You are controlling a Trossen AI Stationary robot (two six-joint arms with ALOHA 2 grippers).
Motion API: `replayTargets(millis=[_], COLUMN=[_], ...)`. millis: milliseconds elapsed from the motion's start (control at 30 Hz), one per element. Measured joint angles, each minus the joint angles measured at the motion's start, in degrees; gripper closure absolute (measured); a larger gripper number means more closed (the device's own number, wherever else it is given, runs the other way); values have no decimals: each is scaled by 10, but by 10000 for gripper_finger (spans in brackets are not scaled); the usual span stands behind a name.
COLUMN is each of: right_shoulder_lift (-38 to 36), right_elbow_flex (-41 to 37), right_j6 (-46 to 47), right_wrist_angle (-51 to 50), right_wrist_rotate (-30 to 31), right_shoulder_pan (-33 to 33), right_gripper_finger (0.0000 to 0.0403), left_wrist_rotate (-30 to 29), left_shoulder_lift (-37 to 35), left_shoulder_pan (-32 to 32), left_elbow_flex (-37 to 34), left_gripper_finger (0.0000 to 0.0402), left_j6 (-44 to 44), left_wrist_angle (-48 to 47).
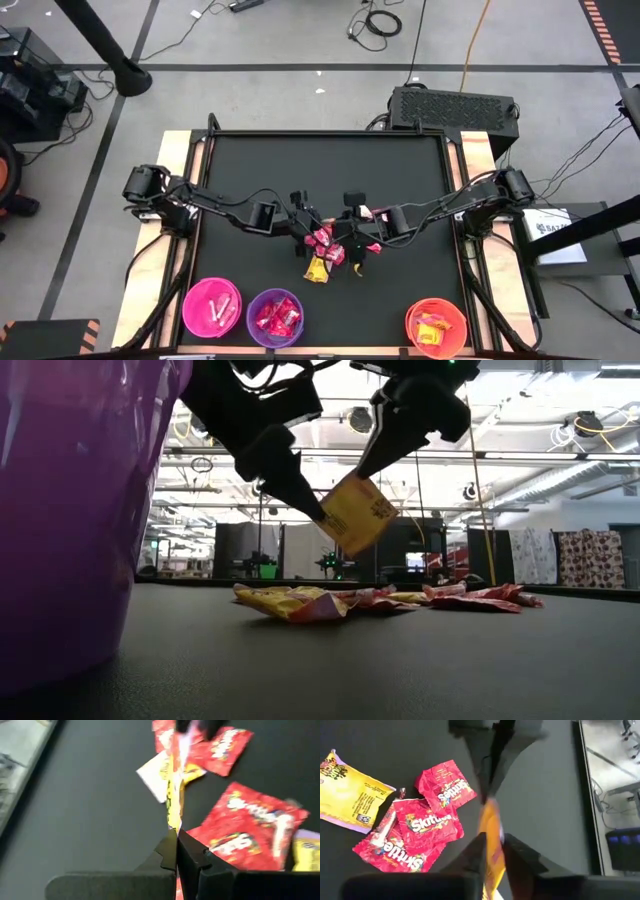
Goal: Sort candy by brand, put in halloween buckets
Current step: Put the yellow candy into the orange bucket
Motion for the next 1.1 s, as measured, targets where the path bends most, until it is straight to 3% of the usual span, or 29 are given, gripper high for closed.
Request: replayTargets(millis=[267,367,433,567,733,833,1100], right_shoulder_lift=[-46,-71,-88,-115,-123,-115,-99], right_elbow_flex=[-1,-4,-25,-114,-187,-190,-191], right_j6=[75,115,117,45,-31,-38,-23], right_wrist_angle=[-44,-79,-46,171,444,496,515], right_wrist_rotate=[14,17,21,16,-11,-30,-40], right_shoulder_pan=[16,29,33,33,33,30,15], right_gripper_finger=[210,177,164,157,164,170,209], left_wrist_rotate=[-56,-74,-75,-69,-62,-58,-55], left_shoulder_lift=[-42,-63,-79,-111,-148,-160,-161], left_shoulder_pan=[-3,-14,-30,-59,-67,-71,-74], left_elbow_flex=[-1,-1,-1,-1,-1,0,0], left_gripper_finger=[400,400,401,401,401,401,401], left_j6=[15,37,75,139,132,130,133], left_wrist_angle=[-51,-64,-69,-64,-79,-90,-76])
